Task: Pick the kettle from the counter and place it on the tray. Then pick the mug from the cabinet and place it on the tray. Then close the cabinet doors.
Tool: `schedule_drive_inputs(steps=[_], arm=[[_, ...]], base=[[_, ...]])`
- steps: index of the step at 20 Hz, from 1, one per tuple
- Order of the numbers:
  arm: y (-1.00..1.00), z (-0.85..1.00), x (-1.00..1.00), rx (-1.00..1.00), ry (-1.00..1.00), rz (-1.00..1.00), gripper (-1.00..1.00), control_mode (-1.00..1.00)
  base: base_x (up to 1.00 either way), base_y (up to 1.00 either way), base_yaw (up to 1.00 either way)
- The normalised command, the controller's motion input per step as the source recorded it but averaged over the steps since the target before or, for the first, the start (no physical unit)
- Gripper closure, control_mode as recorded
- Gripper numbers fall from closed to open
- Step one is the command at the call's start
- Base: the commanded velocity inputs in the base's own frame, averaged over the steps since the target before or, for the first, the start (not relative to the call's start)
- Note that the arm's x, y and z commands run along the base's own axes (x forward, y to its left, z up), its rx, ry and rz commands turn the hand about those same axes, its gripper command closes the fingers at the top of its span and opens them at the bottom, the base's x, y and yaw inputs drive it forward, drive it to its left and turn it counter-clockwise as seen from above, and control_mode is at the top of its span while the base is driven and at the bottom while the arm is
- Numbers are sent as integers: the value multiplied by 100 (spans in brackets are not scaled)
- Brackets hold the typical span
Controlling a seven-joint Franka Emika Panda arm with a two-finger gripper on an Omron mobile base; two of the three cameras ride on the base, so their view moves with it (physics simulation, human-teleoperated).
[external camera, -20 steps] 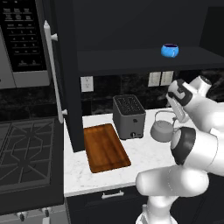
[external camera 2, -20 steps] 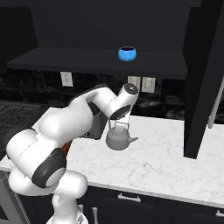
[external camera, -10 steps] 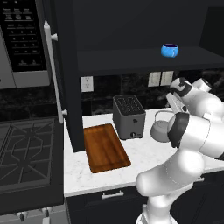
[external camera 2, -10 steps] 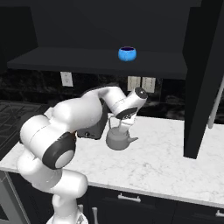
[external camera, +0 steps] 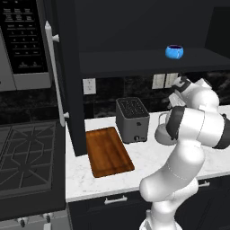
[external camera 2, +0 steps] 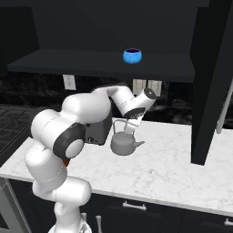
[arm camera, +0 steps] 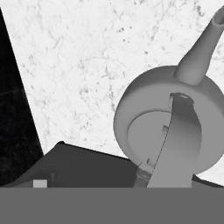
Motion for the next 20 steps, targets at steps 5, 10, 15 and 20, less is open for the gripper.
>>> schedule_drive_inputs(steps=[5,10,15,20], arm=[[1,-13,7,2,6,-5,-100,-100],[16,-34,-28,0,1,-7,100,-100],[8,-29,-40,0,0,-3,100,-100],[1,-9,-5,-2,2,0,100,-100]], base=[[0,0,0],[0,0,0],[0,0,0],[0,0,0]])
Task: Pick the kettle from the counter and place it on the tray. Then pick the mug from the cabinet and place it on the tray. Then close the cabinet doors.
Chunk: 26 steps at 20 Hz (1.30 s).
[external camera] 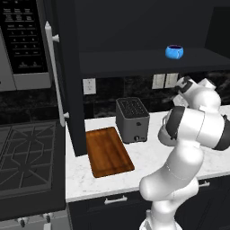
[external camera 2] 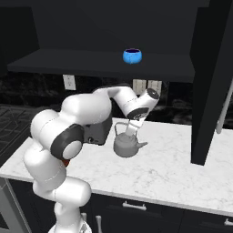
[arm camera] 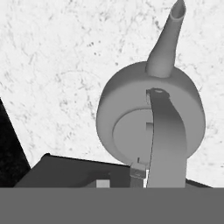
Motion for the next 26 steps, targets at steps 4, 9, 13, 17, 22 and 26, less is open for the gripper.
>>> schedule_drive_inputs(steps=[4,9,13,17,22,26], arm=[[0,0,-48,0,-4,-4,100,-100],[6,4,-100,0,-15,-5,100,-100],[31,45,-78,0,-10,-1,100,-100],[67,63,-40,0,0,-4,100,-100],[95,56,-27,-3,1,-2,100,-100],[100,32,-18,-7,7,0,100,-100]], base=[[0,0,0],[0,0,0],[0,0,0],[0,0,0],[0,0,0],[0,0,0]])
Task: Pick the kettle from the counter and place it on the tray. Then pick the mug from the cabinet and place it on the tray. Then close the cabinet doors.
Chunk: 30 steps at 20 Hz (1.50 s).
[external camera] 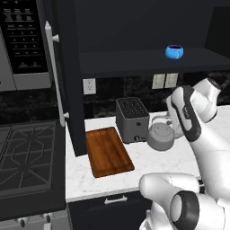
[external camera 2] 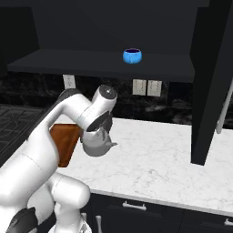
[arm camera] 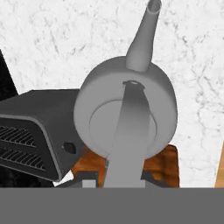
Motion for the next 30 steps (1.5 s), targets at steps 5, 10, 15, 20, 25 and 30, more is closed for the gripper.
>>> schedule_drive_inputs(steps=[5,10,15,20,25,30], arm=[[100,11,-1,-8,9,0,100,-100],[100,0,0,-4,8,0,100,-100],[100,-2,10,0,7,0,100,-100],[78,-9,33,0,2,0,100,-100],[37,-15,49,0,0,0,100,-100],[33,-16,52,0,0,0,100,-100]], base=[[0,0,0],[0,0,0],[0,0,0],[0,0,0],[0,0,0],[0,0,0]])
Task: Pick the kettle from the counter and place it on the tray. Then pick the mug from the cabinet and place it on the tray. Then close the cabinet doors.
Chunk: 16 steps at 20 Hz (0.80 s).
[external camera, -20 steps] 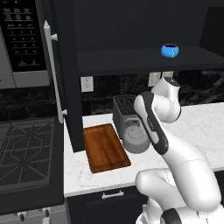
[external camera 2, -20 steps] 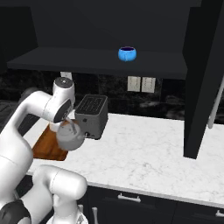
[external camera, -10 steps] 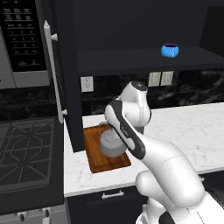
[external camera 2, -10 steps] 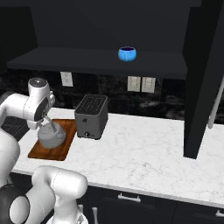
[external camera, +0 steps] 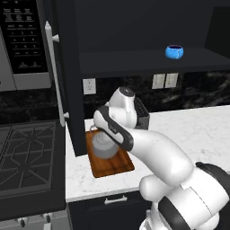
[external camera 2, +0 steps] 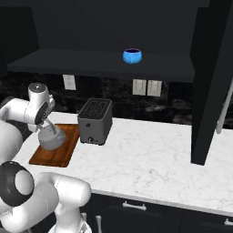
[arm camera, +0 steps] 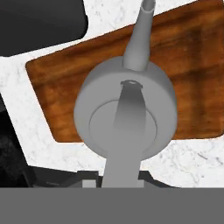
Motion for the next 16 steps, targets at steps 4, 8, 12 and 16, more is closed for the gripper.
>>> schedule_drive_inputs(steps=[4,8,12,16], arm=[[10,-14,53,2,-2,0,100,-100],[0,-13,42,0,-5,0,100,-100],[0,-23,40,0,-5,0,100,-100],[0,-22,30,0,-11,-1,100,-100]], base=[[0,0,0],[0,0,0],[0,0,0],[0,0,0]])
